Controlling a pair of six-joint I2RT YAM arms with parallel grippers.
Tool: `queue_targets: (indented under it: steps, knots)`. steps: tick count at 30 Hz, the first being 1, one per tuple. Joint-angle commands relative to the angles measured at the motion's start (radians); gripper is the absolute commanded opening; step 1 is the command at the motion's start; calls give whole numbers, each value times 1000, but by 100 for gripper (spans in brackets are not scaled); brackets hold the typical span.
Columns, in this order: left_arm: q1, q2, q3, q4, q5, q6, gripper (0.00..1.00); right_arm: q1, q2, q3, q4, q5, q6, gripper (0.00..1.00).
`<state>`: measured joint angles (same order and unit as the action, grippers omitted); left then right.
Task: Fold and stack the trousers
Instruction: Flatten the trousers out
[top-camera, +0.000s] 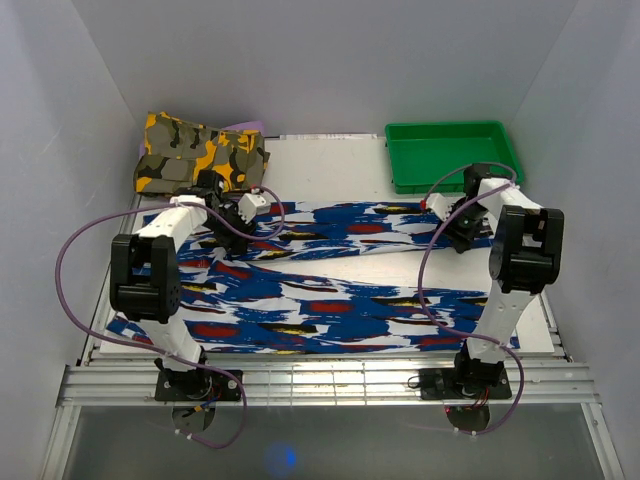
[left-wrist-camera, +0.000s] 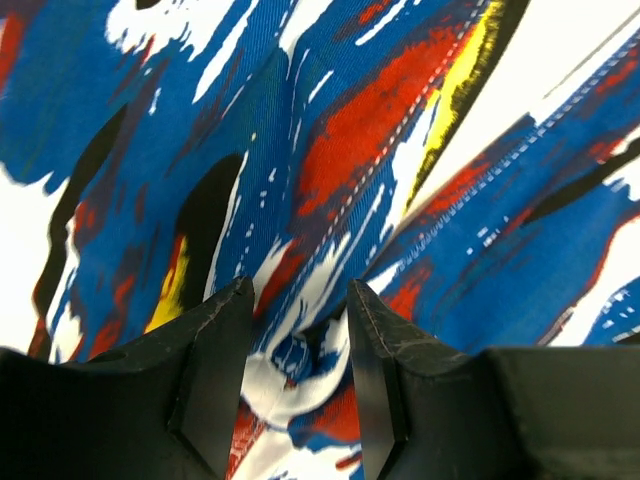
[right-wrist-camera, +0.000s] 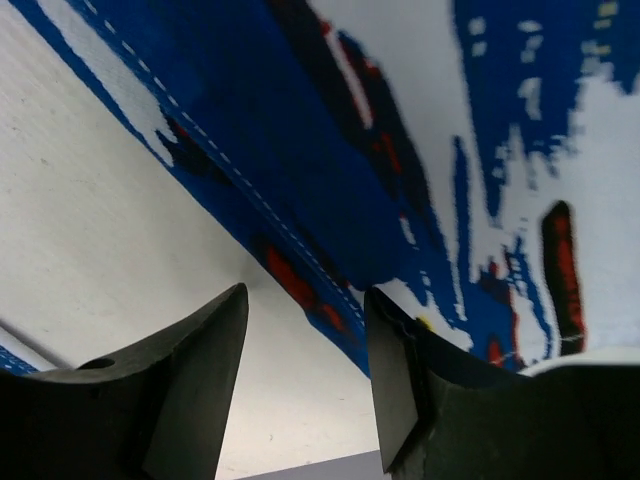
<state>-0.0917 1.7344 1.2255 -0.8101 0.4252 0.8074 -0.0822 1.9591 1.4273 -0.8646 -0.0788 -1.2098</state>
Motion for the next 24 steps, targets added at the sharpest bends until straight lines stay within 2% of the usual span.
queue_targets:
  steps: [1, 4, 6, 7, 8, 10, 11, 13, 18, 22, 23, 24]
  knots:
    - [-31, 8, -3, 45, -41, 1, 54, 12, 12, -70, 111, 65, -88, 56]
    - [-43, 48, -21, 55, -72, 19, 52, 19, 47, -80, 144, 111, -91, 56]
    - [-43, 59, -23, 37, -74, 35, 47, 19, 69, -77, 154, 135, -89, 45]
    - [-43, 62, -24, 35, -80, 47, 32, 19, 73, -76, 159, 148, -89, 37]
    - [-42, 59, -24, 23, -83, 56, 24, 19, 75, -76, 167, 158, -91, 20]
    - [-37, 48, -18, 2, -72, 81, 13, 15, 61, -73, 159, 172, -88, 8]
    - [-30, 28, -14, -17, -47, 96, 7, 10, 48, -77, 154, 171, -100, 8]
    - [1, 5, 5, -27, -14, 104, 0, -7, -8, -85, 135, 168, -114, 8]
    - [32, -79, -10, -49, 40, 165, 0, -66, -138, -152, 108, 157, -180, 8]
    - [24, -101, -78, -75, 79, 260, 0, -64, -143, -217, 101, 178, -169, 8]
    - [18, -98, -84, -98, 81, 271, 0, -57, -129, -217, 93, 182, -157, 10]
    - [9, -93, -81, -113, 81, 279, 3, -48, -121, -199, 79, 186, -143, 17]
